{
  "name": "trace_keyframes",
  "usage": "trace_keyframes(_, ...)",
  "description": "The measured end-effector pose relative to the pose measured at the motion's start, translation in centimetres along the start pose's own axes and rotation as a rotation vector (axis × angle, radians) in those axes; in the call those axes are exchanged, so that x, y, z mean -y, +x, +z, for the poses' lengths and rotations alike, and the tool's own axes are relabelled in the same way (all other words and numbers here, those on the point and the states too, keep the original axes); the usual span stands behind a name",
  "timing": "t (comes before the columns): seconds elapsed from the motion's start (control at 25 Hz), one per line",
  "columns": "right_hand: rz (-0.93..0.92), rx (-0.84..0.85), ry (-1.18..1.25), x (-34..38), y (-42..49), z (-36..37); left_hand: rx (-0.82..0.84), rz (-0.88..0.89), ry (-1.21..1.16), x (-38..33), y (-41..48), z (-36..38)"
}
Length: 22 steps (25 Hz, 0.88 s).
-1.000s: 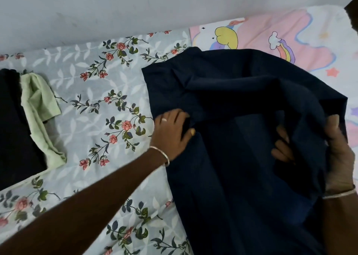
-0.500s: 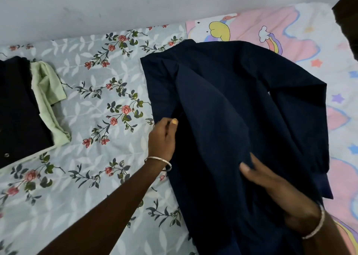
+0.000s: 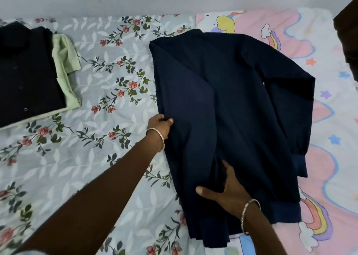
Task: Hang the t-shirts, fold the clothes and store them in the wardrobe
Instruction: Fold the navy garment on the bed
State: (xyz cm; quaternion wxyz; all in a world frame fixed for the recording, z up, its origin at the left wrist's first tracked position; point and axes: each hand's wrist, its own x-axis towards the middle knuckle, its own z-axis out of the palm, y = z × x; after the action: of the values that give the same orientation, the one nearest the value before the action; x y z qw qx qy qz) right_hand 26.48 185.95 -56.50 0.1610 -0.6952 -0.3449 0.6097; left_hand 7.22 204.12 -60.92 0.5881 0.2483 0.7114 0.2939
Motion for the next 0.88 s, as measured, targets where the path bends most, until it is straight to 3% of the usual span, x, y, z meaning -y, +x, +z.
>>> trace_keyframes(0.08,-0.003,-0.029,-0.072,-1.6,-0.2,0.2,0.018,-0.007,0.03,0.2,-0.1,-0.5)
trace_keyframes(0.2,-0.115,-0.21,-0.167,-2.5,-0.3,0.6,0.128,-0.083,-0.045,0.0,-2.3,-0.5)
trace_keyframes(0.36,-0.241,-0.336,-0.179,-3.5,-0.3,1.7,0.314,-0.126,0.105,4.2,-5.4,-0.5)
trace_keyframes(0.56,-0.268,-0.452,-0.199,-3.2,0.4,2.4,0.138,0.218,0.073,9.1,-5.7,-0.7)
trace_keyframes(0.68,-0.135,-0.514,-0.263,-2.9,0.6,3.1,-0.001,0.352,0.271,9.3,-6.6,-0.7)
trace_keyframes(0.76,-0.073,-0.681,-0.379,-2.3,0.4,3.5,-0.165,0.6,0.441,9.0,-8.3,-0.8)
trace_keyframes(0.8,-0.131,-0.765,-0.403,-1.9,0.2,3.8,-0.21,0.775,0.548,8.7,-9.4,-0.8)
trace_keyframes(0.88,-0.34,-0.809,-0.438,-1.4,0.4,4.5,-0.13,1.03,0.771,8.6,-10.9,-0.5)
